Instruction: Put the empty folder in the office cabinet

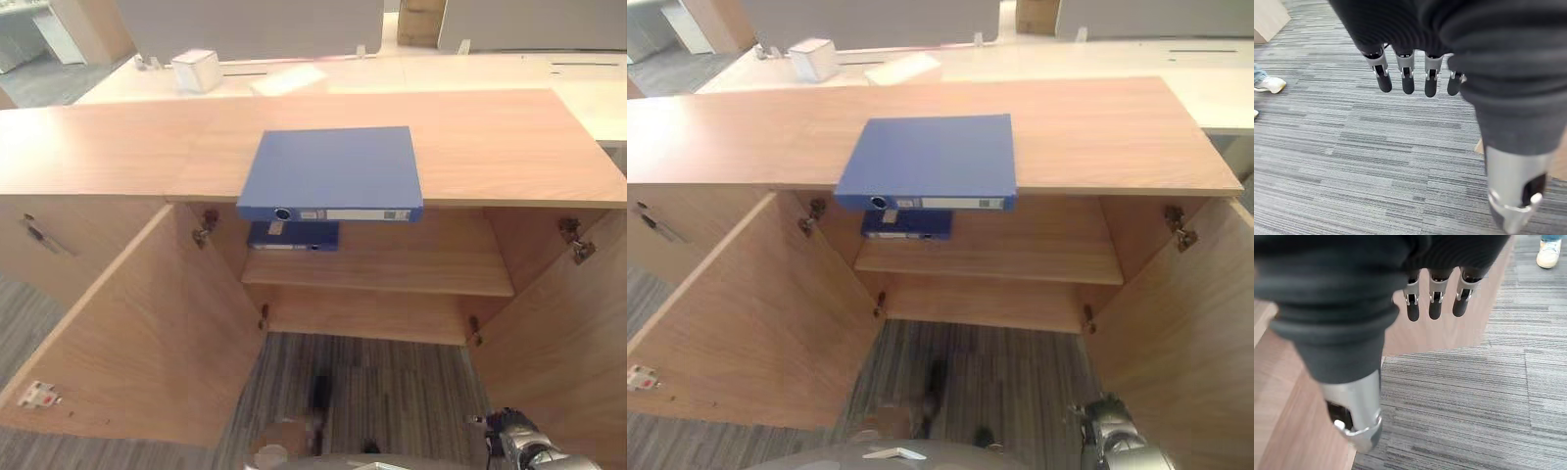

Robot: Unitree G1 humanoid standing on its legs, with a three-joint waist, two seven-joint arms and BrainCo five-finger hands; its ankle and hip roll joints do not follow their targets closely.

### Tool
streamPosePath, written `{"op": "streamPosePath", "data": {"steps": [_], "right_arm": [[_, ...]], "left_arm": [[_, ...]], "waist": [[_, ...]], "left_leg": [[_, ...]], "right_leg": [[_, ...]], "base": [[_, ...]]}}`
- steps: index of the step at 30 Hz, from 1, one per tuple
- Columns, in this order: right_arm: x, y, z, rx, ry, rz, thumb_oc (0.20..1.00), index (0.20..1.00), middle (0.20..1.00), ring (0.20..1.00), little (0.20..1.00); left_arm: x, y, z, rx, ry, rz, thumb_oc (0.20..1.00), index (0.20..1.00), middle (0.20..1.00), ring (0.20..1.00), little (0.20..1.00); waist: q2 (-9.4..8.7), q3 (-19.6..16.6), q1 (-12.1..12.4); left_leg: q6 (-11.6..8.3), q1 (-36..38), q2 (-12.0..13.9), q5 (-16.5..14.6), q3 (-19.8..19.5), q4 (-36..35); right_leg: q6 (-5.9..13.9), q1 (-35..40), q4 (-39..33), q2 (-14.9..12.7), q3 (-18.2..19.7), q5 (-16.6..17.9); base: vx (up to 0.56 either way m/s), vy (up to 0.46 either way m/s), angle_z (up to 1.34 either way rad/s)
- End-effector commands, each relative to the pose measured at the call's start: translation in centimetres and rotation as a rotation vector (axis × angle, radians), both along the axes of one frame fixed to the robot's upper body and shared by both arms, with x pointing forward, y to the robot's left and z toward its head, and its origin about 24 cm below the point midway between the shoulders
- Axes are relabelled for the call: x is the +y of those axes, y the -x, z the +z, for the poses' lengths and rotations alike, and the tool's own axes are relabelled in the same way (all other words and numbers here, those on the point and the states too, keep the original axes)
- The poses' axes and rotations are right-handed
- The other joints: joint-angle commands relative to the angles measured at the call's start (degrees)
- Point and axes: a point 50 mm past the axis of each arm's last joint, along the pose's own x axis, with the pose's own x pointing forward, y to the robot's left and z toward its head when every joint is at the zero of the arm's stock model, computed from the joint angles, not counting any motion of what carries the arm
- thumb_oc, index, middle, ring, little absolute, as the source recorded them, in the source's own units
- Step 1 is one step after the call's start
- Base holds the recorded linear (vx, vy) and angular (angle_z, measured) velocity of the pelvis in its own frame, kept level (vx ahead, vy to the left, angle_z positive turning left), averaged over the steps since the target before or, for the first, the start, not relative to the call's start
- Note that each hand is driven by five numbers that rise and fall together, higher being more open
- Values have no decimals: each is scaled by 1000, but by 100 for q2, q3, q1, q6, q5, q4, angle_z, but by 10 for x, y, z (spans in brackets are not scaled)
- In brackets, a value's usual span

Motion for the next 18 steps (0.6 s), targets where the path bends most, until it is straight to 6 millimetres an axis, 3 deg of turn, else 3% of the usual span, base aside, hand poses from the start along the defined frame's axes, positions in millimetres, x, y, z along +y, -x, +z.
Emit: {"op": "streamPosePath", "data": {"steps": [1,4,8,16,18], "right_arm": [[-7,40,-8,82,23,-58,1000,1000,1000,1000,1000],[-3,43,-9,87,13,-55,1000,1000,1000,1000,1000],[2,55,-13,124,2,-61,1000,1000,1000,1000,1000],[6,57,-15,122,-11,-68,1000,1000,1000,1000,1000],[7,58,-16,143,-14,-20,1000,1000,1000,1000,1000]], "left_arm": [[11,3,3,30,-50,-6,1000,1000,1000,1000,1000],[9,3,3,26,-44,-4,1000,1000,1000,1000,1000],[6,-1,2,10,-42,-8,1000,1000,1000,1000,1000],[5,2,2,21,-45,-15,1000,1000,1000,1000,1000],[5,-23,0,-31,-36,-67,1000,1000,1000,1000,1000]], "waist": [[-149,-484,-133],[-133,-506,-132],[-134,-537,-126],[-168,-561,-142],[-147,-606,-249]], "left_leg": [[271,1739,653,-434,161,179],[275,1848,691,-417,170,71],[280,1980,729,-482,170,22],[297,2067,742,-559,207,-16],[294,2118,766,-581,272,-37]], "right_leg": [[965,-539,26,-648,297,227],[961,-521,26,-648,345,218],[979,-486,26,-661,362,218],[1031,-479,26,-702,394,240],[1043,-479,26,-709,441,242]], "base": [[234,-36,-102],[52,32,-45],[31,33,46],[24,16,7],[47,29,5]]}}
